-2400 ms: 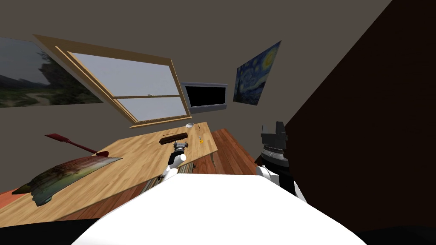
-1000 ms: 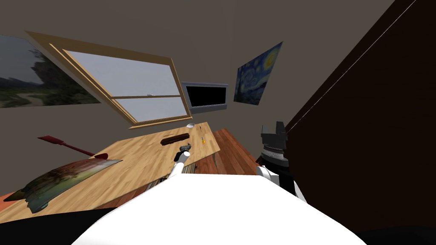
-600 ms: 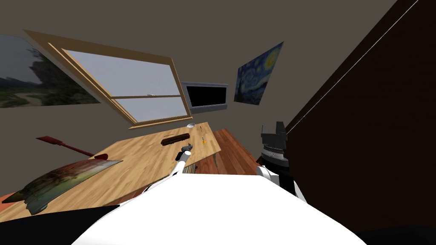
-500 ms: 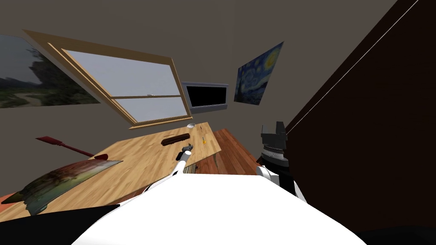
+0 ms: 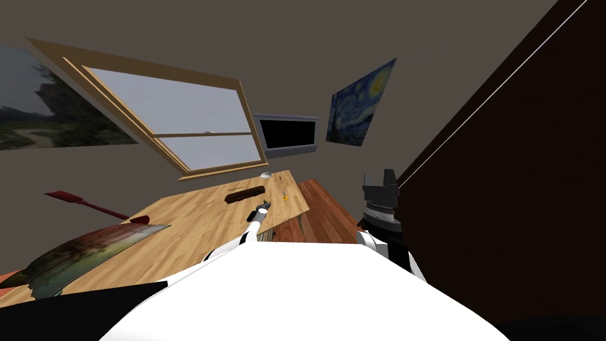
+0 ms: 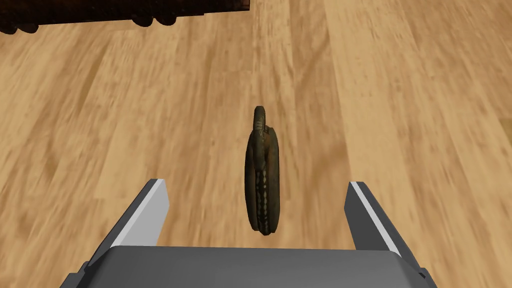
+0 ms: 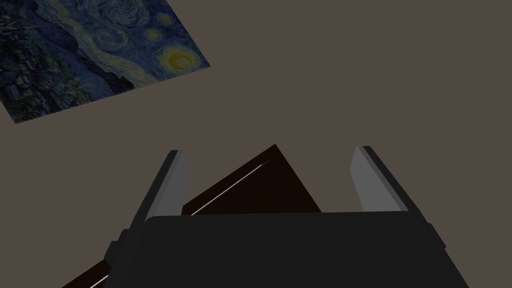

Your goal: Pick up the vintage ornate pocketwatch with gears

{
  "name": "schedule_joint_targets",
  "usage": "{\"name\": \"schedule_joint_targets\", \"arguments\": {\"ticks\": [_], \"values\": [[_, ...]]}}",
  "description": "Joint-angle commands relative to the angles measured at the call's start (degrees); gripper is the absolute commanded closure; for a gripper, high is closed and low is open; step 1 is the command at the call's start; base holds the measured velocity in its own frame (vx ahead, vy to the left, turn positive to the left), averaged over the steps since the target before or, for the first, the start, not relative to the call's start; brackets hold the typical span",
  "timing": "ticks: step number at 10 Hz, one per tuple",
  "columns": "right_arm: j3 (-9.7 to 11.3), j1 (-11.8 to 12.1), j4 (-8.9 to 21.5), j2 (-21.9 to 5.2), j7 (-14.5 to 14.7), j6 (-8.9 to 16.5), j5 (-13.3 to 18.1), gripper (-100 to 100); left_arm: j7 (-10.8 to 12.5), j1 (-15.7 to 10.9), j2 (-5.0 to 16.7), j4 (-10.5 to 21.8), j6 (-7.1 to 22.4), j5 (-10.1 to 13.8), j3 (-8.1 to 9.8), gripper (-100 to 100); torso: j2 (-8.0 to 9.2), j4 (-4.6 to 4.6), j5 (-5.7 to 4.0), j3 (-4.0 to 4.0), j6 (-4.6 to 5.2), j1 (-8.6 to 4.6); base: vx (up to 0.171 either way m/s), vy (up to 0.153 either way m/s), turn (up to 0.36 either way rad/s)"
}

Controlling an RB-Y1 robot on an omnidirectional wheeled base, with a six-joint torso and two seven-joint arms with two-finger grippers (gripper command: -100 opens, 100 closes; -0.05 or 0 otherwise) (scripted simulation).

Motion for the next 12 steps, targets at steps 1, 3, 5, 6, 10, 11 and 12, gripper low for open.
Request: {"name": "schedule_joint_targets", "arguments": {"ticks": [1,3,5,6,10,11,12], "values": [[0.0,0.0,0.0,0.0,0.0,0.0,0.0,0,0.0,0.0,0.0,0.0,0.0,0.0,0.00,0,0.00,0.00,0.00,0.00,0.00,0.00,0.000,0.000,0.000],[0.0,0.0,0.0,0.0,0.0,0.0,0.0,0,0.6,0.1,0.8,1.2,-1.2,0.5,0.54,-100,0.07,0.02,-0.01,0.04,0.05,0.00,-0.015,0.030,-0.208],[0.0,0.0,0.0,0.0,0.0,0.0,0.0,0,1.2,0.2,1.6,2.3,-2.5,1.0,1.08,-100,0.12,0.03,0.01,0.07,0.04,0.06,-0.018,0.018,-0.176],[0.0,0.0,0.0,0.0,0.0,0.0,0.0,0,1.2,0.2,1.6,2.3,-2.5,1.0,1.08,-100,0.09,0.02,-0.02,0.06,0.00,-0.06,0.000,0.000,0.000],[0.0,0.0,0.0,0.0,0.0,0.0,0.0,0,2.5,0.4,3.2,4.7,-5.0,2.1,2.17,-100,0.13,0.04,-0.04,0.09,0.00,-0.13,-0.036,-0.021,-0.117],[0.0,0.0,0.0,0.0,0.0,0.0,0.0,0,2.5,0.4,3.2,4.7,-5.0,2.1,2.17,-100,0.12,0.03,-0.03,0.07,0.01,-0.11,-0.019,-0.012,-0.062],[0.0,0.0,0.0,0.0,0.0,0.0,0.0,0,2.5,0.4,3.2,4.7,-5.0,2.1,2.17,-100,0.10,0.03,-0.03,0.06,0.00,-0.12,-0.004,-0.002,-0.012]]}}
